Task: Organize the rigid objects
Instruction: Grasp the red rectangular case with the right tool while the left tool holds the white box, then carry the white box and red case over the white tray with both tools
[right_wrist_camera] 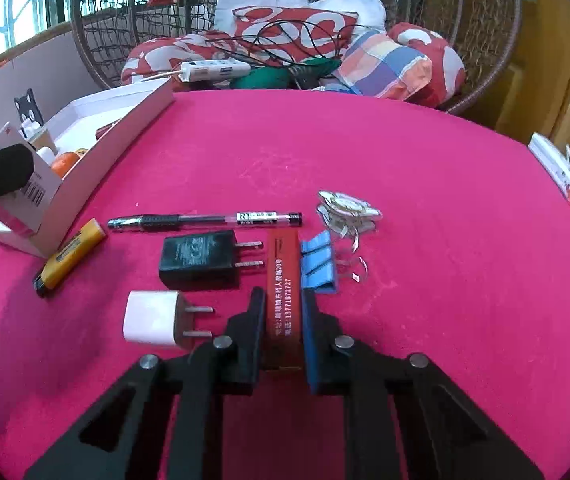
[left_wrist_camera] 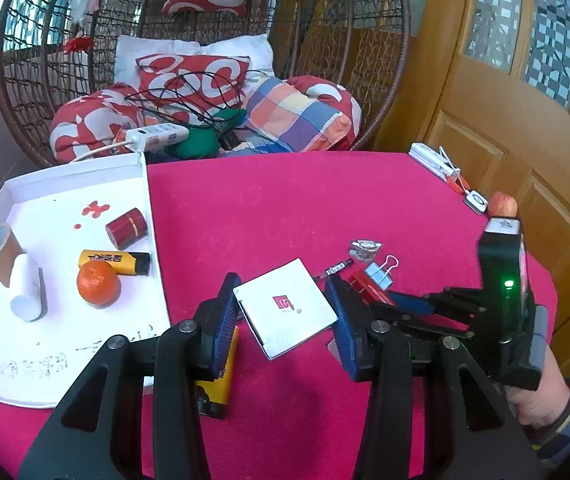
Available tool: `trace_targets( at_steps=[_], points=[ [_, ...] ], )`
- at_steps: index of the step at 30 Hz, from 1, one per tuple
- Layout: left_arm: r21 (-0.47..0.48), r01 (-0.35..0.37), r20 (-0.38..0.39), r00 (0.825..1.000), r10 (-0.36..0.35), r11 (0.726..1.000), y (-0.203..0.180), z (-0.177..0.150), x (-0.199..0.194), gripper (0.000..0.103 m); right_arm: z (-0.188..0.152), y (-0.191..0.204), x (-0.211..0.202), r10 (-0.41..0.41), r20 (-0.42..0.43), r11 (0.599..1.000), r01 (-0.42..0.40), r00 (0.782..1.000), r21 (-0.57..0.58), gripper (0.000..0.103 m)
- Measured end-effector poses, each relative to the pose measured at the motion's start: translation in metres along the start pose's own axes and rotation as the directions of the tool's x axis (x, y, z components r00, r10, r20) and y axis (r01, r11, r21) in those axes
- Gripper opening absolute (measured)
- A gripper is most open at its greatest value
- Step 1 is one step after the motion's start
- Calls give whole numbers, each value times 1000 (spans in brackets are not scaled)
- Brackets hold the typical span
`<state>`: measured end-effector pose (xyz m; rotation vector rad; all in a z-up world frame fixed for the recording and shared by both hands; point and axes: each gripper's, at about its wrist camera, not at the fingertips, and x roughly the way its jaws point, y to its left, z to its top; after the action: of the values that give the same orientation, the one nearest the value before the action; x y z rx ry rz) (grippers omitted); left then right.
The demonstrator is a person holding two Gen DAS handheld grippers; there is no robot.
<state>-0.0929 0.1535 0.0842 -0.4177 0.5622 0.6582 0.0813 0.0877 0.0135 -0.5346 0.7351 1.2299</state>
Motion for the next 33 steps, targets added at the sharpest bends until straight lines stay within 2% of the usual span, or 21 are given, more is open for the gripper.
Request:
trace_targets(
  at_steps=[3,8,11,13,17,22,33],
  points=[
    [1,-18,18,1000,18,1000,1,1,-5,43,-9,-13,-13,62,29,995,-64,998,76,15],
    [13,-41,51,998,40,999,-2,5,-17,43,-11,-16,-47,96,132,988,-110,987,106,15],
    [36,-99,88,992,96,994,-6,7,-27,43,-1,-7,-71,110,220,987,-133,969,90,15],
    [44,-139,107,985,133,989,-6,10,-33,43,8,1,-90,128,290,985,-155,949,73,15],
    [31,-174,135,976,168,984,0,15,-47,43,27,17,-115,167,370,982,-186,914,16,15],
    [6,-199,159,968,196,980,11,16,-61,43,48,38,-125,186,399,982,-184,898,-43,15],
    [-40,-233,199,951,236,972,39,14,-86,43,67,63,-123,223,389,974,-217,894,-61,15]
  ],
)
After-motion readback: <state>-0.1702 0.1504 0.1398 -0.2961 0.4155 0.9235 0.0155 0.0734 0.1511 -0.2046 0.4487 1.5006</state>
